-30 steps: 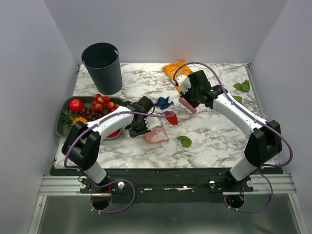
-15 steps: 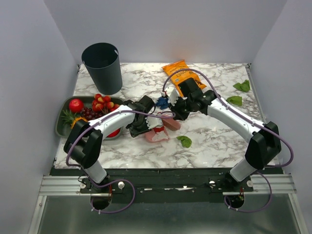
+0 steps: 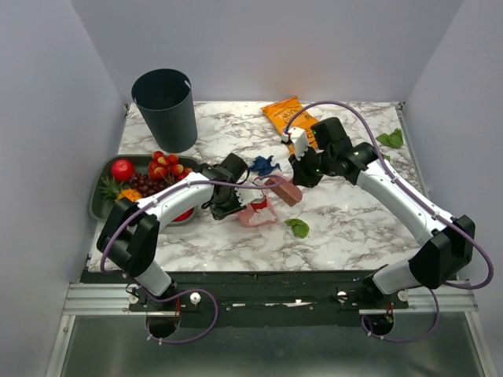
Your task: Sweep away the paper scraps from the table
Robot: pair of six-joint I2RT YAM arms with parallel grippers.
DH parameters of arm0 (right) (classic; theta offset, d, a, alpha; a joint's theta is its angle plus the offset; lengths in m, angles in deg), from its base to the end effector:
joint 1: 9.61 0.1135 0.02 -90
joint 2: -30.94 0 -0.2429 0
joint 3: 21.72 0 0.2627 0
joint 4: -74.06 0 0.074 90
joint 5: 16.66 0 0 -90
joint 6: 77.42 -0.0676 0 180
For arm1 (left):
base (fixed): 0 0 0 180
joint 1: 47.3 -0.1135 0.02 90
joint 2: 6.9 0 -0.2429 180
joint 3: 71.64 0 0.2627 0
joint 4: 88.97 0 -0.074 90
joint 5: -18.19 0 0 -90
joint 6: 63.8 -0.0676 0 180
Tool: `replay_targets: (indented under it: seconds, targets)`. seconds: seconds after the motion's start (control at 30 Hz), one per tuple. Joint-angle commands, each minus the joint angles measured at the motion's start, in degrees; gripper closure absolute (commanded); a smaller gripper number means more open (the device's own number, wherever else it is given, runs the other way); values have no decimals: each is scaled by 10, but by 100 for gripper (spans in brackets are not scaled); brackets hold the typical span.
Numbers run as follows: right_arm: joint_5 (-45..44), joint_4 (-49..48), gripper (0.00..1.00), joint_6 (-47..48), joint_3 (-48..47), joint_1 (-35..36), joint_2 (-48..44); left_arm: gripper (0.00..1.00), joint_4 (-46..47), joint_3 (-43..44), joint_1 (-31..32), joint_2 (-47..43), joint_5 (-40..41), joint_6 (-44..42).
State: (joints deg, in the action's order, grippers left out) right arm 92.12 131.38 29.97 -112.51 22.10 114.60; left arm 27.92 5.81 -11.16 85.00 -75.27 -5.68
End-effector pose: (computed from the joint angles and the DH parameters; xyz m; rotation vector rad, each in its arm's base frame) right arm 0.2797 0.1984 0.2815 -1.1491 2.1633 0.5116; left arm 0.2503 -0.1878 0.1526 1.6442 2.4195 -0.1001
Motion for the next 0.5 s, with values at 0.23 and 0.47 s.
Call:
replay_targets:
  seconds: [0.23,0.47]
  targets:
    - [-89,-13,99,-46,-78,-110,15,100,27,0,-13,-100,-65,-19]
    - [-88,-16,100,-43,-36,-139,11,100,25,70,-69,-138,-140,10]
